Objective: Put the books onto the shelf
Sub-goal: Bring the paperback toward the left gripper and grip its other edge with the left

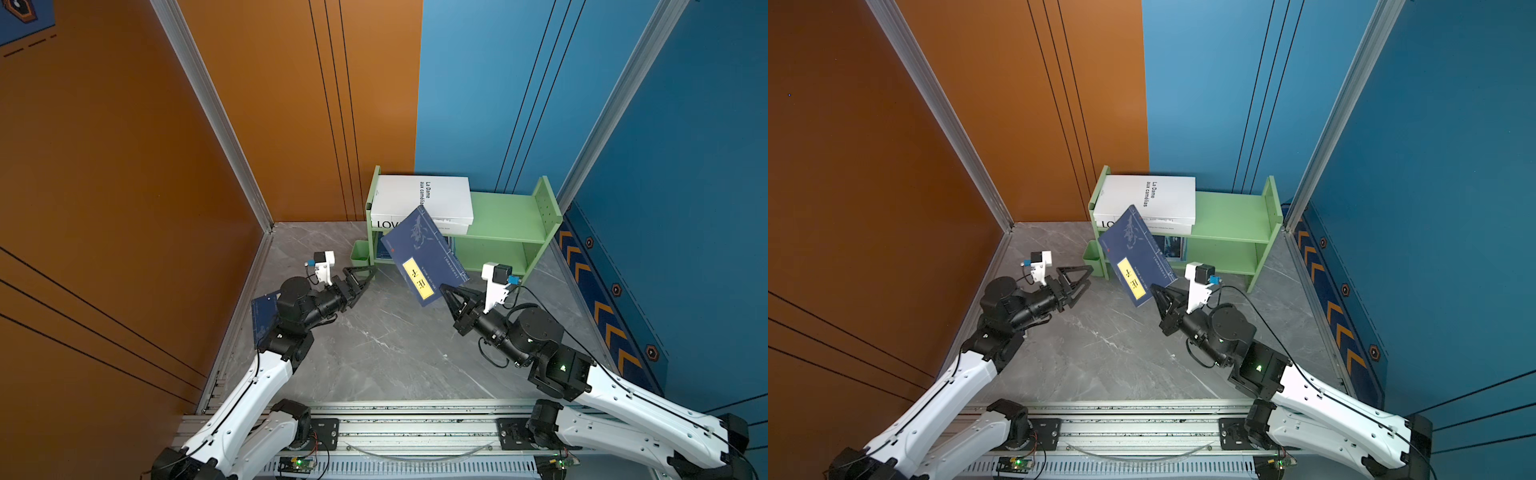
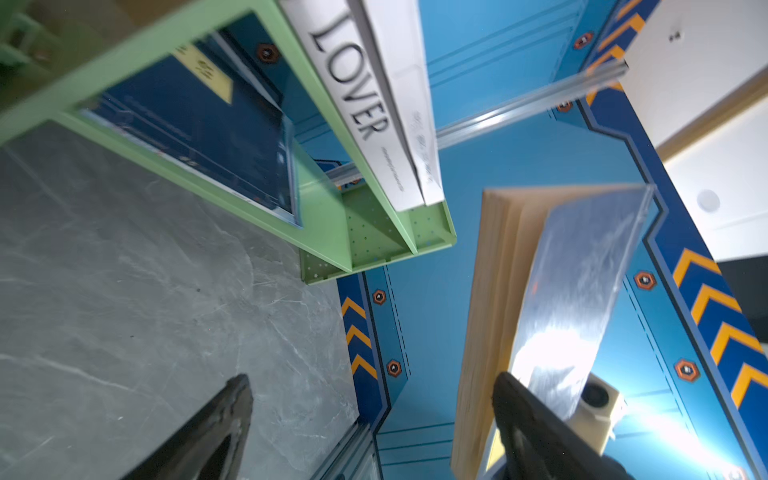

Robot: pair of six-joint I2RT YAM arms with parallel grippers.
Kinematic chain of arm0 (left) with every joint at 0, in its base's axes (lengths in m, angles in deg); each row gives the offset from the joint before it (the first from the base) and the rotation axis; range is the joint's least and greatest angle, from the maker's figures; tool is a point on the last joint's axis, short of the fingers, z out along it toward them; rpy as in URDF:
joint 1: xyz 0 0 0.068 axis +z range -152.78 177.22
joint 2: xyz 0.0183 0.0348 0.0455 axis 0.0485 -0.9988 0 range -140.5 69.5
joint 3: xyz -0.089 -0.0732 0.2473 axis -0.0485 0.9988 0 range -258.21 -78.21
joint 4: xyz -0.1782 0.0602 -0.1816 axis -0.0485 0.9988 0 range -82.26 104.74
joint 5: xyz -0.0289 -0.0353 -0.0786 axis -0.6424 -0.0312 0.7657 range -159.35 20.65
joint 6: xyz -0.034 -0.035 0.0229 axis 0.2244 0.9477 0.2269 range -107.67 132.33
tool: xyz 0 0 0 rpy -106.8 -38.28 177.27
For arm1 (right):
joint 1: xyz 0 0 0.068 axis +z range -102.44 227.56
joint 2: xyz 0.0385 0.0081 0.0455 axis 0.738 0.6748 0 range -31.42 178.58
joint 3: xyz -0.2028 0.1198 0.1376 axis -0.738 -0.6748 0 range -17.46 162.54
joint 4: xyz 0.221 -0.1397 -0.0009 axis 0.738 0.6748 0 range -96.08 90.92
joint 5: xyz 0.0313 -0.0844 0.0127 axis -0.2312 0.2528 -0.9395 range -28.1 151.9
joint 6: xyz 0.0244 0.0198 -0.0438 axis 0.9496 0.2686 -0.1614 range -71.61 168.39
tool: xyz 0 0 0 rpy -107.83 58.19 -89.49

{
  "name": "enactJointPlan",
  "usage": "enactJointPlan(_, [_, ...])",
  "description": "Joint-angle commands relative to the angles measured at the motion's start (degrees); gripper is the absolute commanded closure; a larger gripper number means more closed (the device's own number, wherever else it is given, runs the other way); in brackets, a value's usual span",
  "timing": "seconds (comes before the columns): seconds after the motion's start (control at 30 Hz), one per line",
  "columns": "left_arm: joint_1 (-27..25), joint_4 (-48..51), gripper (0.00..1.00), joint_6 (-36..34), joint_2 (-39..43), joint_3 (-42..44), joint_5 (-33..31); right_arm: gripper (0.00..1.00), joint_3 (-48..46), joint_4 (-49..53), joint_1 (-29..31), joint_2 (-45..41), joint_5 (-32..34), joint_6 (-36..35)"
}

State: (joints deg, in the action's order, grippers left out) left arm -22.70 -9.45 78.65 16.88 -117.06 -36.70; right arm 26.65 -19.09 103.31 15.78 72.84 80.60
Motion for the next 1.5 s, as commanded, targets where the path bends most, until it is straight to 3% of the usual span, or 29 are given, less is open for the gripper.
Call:
enactJointPlan(0.0, [-4.41,-4.28,0.09,-6.33,-2.76,-3.94,-0.01,0.97,0.33,-10.04,-2.14,0.90,-4.55,4.38])
enactJointPlan(0.17, [-8.63,-19.10,0.09,-3.89,-9.77,-6.22,3.34,0.98,2.32,-12.39,-3.93,3.49,-8.62,7.45])
enactJointPlan(0.33, [-10.63,-23.99,0.12,-3.94,-15.23,-10.13,4.27,0.98,3.09,-14.79,-4.70,5.42,-11.08,10.33])
enactJointPlan(0.5, [-11.88,-28.57,0.33,-3.90,-18.83,-13.03,4.67,0.98,2.71,-18.17,-5.52,6.83,-12.33,14.37])
enactJointPlan(0.77, [-12.27,-41.38,0.81,1.96,-22.77,-14.41,6.97,0.96,1.17,-20.91,-6.97,8.42,-12.03,18.30])
enactJointPlan(0.83, [-11.56,-43.23,0.92,3.75,-23.53,-14.71,7.87,0.85,1.47,-18.44,-8.19,7.51,-12.17,18.04])
enactJointPlan(0.9, [-10.75,-43.56,0.99,5.17,-23.76,-14.78,8.80,0.64,2.48,-12.69,-10.27,5.92,-12.96,17.19])
enactJointPlan(1.0, [-9.14,-39.31,1.00,5.90,-23.27,-15.12,10.69,0.34,4.17,-2.48,-14.98,2.49,-16.45,14.79])
enactJointPlan(1.13, [-8.22,-23.71,1.00,1.88,-22.20,-16.78,16.88,0.07,7.09,9.66,-27.15,-1.27,-27.63,12.66])
enactJointPlan(1.23, [-8.51,-18.50,1.00,0.88,-20.62,-15.47,20.44,0.03,9.26,13.24,-35.25,-1.55,-40.69,13.27])
enactJointPlan(1.33, [-8.78,-12.28,1.00,-1.28,-18.10,-14.09,23.81,0.03,10.71,13.78,-40.04,-0.09,-49.39,14.65])
enactJointPlan(1.47, [-11.28,5.22,1.00,-11.98,-13.57,-15.15,25.19,0.06,14.73,18.21,-42.02,4.91,-58.07,13.44])
